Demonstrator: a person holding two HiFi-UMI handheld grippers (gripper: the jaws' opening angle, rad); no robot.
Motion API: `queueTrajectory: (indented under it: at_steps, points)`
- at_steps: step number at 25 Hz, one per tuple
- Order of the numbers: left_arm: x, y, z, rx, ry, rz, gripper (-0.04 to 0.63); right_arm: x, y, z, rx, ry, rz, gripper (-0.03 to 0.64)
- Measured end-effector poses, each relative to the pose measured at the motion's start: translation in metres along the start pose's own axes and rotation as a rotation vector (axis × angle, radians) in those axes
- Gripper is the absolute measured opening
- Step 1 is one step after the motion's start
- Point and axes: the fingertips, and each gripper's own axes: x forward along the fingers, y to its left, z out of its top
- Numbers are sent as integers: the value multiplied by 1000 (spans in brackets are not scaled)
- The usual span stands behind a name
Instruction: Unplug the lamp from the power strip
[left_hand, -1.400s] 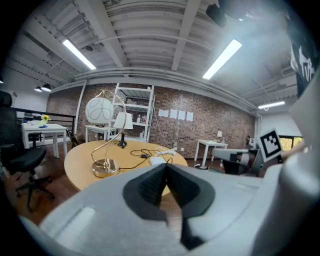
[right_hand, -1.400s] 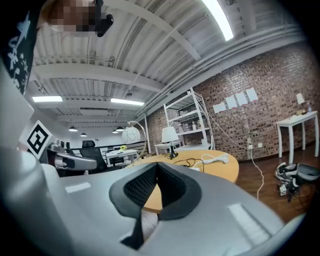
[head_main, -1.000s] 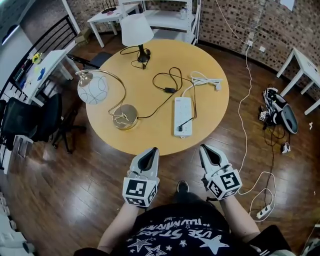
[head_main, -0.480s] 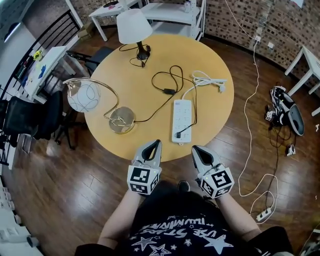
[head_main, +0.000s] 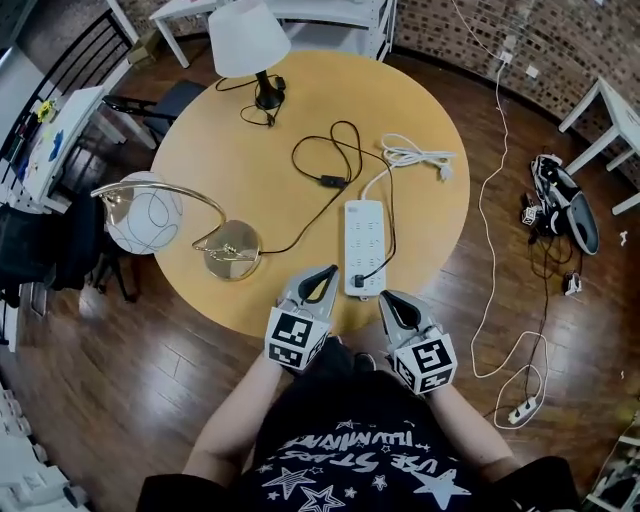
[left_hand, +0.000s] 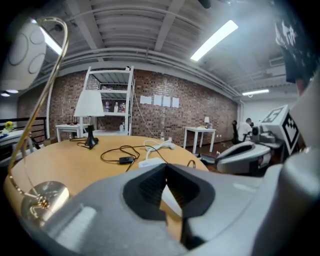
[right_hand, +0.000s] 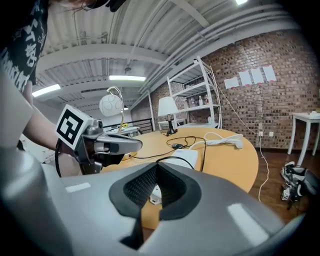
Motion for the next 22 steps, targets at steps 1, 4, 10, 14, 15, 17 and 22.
queueTrajectory:
  at_steps: [1, 4, 10, 14, 15, 17, 22]
  points:
    - [7, 2, -1, 4, 8, -19, 2, 4, -1, -4, -3, 18, -13, 8]
    - [28, 7, -2, 12, 13, -81, 2, 14, -2, -15, 3, 59, -37, 8]
    - [59, 6, -10, 36, 44, -211, 2, 31, 8, -26, -57, 121, -75, 9]
    - [73, 4, -19, 53, 63, -275, 2, 41, 13, -26, -69, 153, -86, 120]
    - [76, 3, -22, 63, 72, -289, 2, 41, 10, -30, -67, 171, -105, 123]
    - [78, -2, -22, 51, 90, -327, 2, 42, 5, -37, -65, 193, -139, 123]
    - [87, 0, -35, 77, 135, -346, 2, 58, 13, -33, -78, 200, -126, 123]
